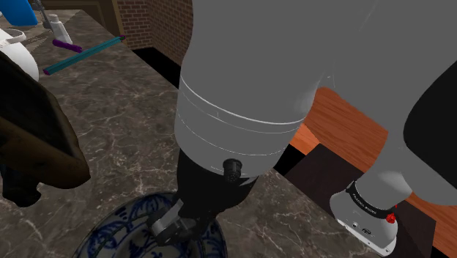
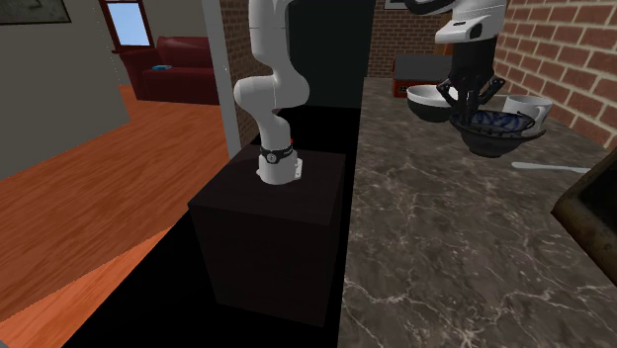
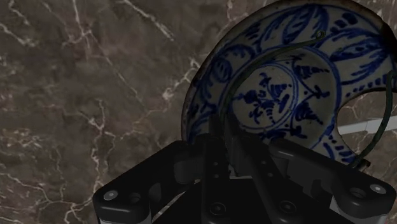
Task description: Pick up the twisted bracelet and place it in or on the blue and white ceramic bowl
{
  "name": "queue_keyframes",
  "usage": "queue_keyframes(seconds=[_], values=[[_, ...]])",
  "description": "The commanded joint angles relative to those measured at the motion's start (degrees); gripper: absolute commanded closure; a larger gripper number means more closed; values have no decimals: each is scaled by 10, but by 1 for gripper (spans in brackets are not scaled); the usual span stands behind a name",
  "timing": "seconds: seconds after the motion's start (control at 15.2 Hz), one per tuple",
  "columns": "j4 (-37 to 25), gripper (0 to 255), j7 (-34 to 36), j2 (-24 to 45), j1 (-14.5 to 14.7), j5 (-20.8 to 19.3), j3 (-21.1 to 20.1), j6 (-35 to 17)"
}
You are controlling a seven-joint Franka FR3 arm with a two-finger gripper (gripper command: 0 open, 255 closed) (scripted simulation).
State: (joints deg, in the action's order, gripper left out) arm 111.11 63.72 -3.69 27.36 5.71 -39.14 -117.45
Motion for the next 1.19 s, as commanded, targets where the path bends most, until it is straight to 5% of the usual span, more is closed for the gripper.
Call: queue_keyframes(seconds=[0.0, 0.07, 0.13, 0.46, 0.73, 1.12], values=[[0, 255, 0, 0, 0, 0, 0, 0], [0, 255, 0, 0, 0, 0, 0, 0], [1, 0, 0, 0, 0, 0, 0, 0], [0, 0, 0, 0, 0, 0, 0, 0], [-51, 0, -10, -23, -4, 14, 9, 71], [-51, 0, -10, -23, -4, 14, 9, 71]])
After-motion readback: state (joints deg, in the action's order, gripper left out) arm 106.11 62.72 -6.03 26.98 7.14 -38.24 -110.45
